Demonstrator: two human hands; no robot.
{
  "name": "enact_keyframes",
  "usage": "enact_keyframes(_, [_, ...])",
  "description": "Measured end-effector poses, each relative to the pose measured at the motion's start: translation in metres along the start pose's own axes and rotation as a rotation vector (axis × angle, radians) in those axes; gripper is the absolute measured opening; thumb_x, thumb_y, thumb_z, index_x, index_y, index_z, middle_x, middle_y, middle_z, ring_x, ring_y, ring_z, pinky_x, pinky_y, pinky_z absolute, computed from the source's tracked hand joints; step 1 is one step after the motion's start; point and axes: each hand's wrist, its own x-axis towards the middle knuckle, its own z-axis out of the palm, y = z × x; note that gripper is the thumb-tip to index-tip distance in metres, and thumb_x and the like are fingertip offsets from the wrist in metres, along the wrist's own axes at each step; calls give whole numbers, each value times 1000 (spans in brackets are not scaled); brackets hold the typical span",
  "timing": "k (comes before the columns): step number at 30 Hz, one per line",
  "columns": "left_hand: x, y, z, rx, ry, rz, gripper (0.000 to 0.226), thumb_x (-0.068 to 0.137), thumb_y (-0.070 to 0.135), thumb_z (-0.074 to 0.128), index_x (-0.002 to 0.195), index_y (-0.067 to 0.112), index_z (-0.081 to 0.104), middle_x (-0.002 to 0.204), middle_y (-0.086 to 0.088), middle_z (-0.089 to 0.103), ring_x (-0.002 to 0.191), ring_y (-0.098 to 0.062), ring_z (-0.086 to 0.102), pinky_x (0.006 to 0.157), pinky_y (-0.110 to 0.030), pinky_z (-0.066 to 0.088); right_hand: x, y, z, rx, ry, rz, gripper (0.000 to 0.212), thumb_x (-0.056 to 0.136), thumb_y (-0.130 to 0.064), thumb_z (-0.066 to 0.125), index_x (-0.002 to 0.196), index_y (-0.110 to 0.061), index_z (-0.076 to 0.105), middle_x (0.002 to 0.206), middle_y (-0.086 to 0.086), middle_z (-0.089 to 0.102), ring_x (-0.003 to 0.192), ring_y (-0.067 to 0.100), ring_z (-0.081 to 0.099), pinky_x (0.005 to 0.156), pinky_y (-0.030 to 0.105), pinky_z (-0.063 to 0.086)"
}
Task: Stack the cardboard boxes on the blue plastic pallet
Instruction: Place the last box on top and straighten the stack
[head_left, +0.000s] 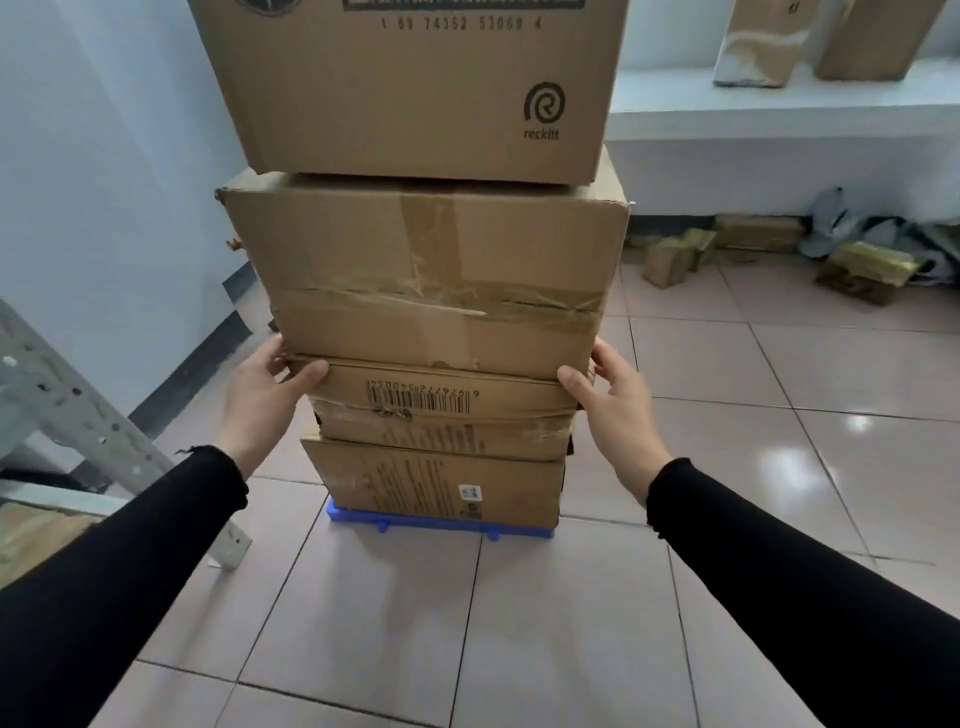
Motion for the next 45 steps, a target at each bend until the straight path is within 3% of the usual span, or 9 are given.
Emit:
enact_keyframes(7, [7, -12, 4, -67, 44, -21, 45, 86, 23, 76, 130, 24, 65, 122, 8, 72, 114, -11, 66, 103, -35, 49, 8, 8, 3, -7, 16, -25, 59, 90, -48, 62, 147, -32, 54, 142, -13, 62, 135, 6, 53, 112, 41, 46])
enact_keyframes(15, [6, -13, 7, -82, 44, 16, 43, 89, 21, 74, 131, 25, 64, 123, 9, 70, 114, -9, 66, 102, -33, 50, 17, 34, 6, -51, 52, -44, 70, 86, -67, 57, 150, -40, 47, 140, -13, 62, 137, 15, 50, 111, 47, 45])
enact_keyframes(18, [2, -19, 9, -132, 37, 0, 62, 91, 25, 72, 147, 31, 46, 139, 6, 61, 126, -9, 58, 105, -31, 45, 14, 39, 5, -72, 33, -40, 80, 85, -65, 64, 155, -40, 36, 139, -13, 58, 135, 12, 48, 111, 45, 45])
enact_keyframes(21, [-8, -39, 11, -42, 62, -83, 91, 86, 44, 74, 158, 32, 19, 162, 0, 34, 144, -12, 36, 114, -34, 30, 2, 46, 0, -125, -61, 27, 118, 77, -56, 77, 164, -31, 1, 165, -13, 27, 150, 9, 29, 121, 40, 29])
enact_keyframes(23, [-13, -61, 12, 36, 25, -193, 102, 77, 56, 77, 158, 30, 20, 163, -1, 31, 146, -15, 32, 111, -34, 29, -1, 64, -7, -194, -158, 204, 129, 74, -53, 81, 163, -27, -9, 171, -3, 11, 155, 18, 20, 122, 41, 24])
enact_keyframes(27, [-21, -89, 20, 227, -122, -366, 102, 74, 54, 79, 158, 27, 27, 159, -2, 37, 144, -25, 37, 108, -39, 36, -4, 101, -4, -255, -277, 478, 111, 84, -42, 79, 164, -20, 5, 169, 4, 23, 151, 26, 32, 114, 41, 36])
enact_keyframes(32, [-19, -91, 29, 192, -217, -264, 42, 83, 38, 78, 117, 49, 57, 114, 12, 71, 104, -13, 66, 76, -23, 49, -3, 116, 11, -182, -234, 299, 72, 91, -32, 73, 154, -34, 39, 150, -3, 55, 139, 24, 49, 112, 45, 43])
enact_keyframes(37, [-22, -95, 34, 150, -156, -204, 37, 86, 26, 76, 121, 27, 67, 105, 13, 74, 84, 6, 69, 65, -8, 49, -4, 122, 18, -200, -187, 197, 51, 94, -25, 69, 141, -38, 53, 115, -21, 72, 110, 9, 67, 95, 33, 55])
enact_keyframes(45, [-21, -95, 44, 128, -54, -213, 32, 86, 26, 76, 116, 25, 69, 99, 13, 72, 89, -4, 67, 66, -14, 48, 4, 124, 21, -261, -119, 159, 42, 91, -28, 71, 131, -31, 63, 104, -19, 71, 96, 12, 69, 75, 23, 49])
